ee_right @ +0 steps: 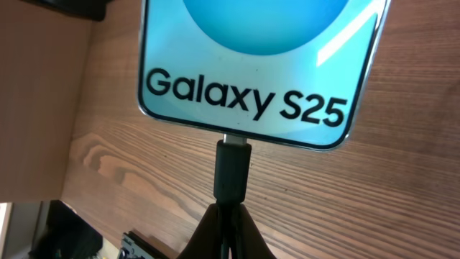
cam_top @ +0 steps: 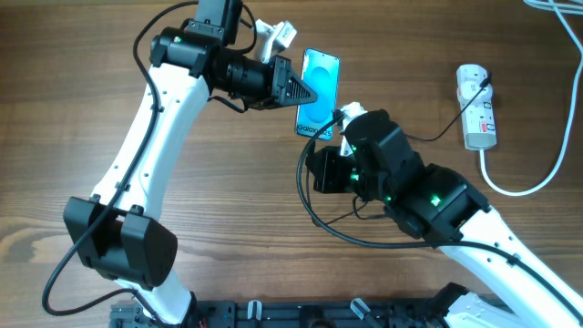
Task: Plug charger to phone and switch on socket
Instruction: 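Push the USB-C plug into the phone's port with the right gripper, then release the plug and lower the phone onto the table with left gripper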
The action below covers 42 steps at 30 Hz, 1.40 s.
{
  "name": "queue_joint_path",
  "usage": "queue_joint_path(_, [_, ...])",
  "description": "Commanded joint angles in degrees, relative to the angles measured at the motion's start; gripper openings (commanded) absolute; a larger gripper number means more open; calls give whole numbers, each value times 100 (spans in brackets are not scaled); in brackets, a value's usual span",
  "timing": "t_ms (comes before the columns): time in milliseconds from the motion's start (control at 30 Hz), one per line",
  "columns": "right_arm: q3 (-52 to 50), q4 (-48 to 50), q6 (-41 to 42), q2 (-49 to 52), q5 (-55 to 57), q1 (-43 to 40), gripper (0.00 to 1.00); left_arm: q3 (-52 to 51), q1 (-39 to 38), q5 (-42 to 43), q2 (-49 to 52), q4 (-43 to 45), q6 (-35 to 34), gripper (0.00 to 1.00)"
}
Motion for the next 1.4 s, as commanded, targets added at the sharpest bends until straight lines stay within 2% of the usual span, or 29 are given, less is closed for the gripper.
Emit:
queue_joint_path(0, [417,83,-151,20,133,-109,4,63,-9,238,-46,-79,197,4])
queue_joint_path(267, [422,170,-409,22,586,-109,5,63,-7,262,-46,-295,162,4])
queue_joint_path(367, [422,192,-433,33,588,-109,5,63,-7,286,-46,-310,-133,4])
queue_joint_path(467, [420,205,-431,35,675,-109,5,63,-7,671,-46,-334,-133,4])
queue_joint_path(700, [428,385,-442,31,839,-109,6,63,-7,643,-46,-415,-107,4])
queue_joint_path(800, [446,380,-468,31,837,-109,21,63,-7,643,-46,-402,-109,4])
queue_joint_path(867, [461,319,-463,0,817,-109,26,63,7,579,-46,-345,-116,4])
queue_joint_path(900, [461,195,-448,-83,748,-109,35,63,55,411,-46,-321,-175,4])
queue_joint_path(967, [461,-105,-424,-203,728,-109,61,63,164,-127,-46,-291,-289,4])
queue_joint_path(1033, [459,-566,-282,-337,728,-109,77,61,264,-688,-33,-385,-291,4])
queue_joint_path(1133, [457,-1279,-299,-361,852,-109,91,55,256,-1403,57,-612,-284,4])
queue_joint_path(1167, [433,-1696,-293,-323,1062,-109,100,-26,216,-1464,138,-632,-282,4])
queue_joint_path(1367, [205,-2299,-223,-120,817,-107,100,-428,131,-1547,1123,-190,-282,4])
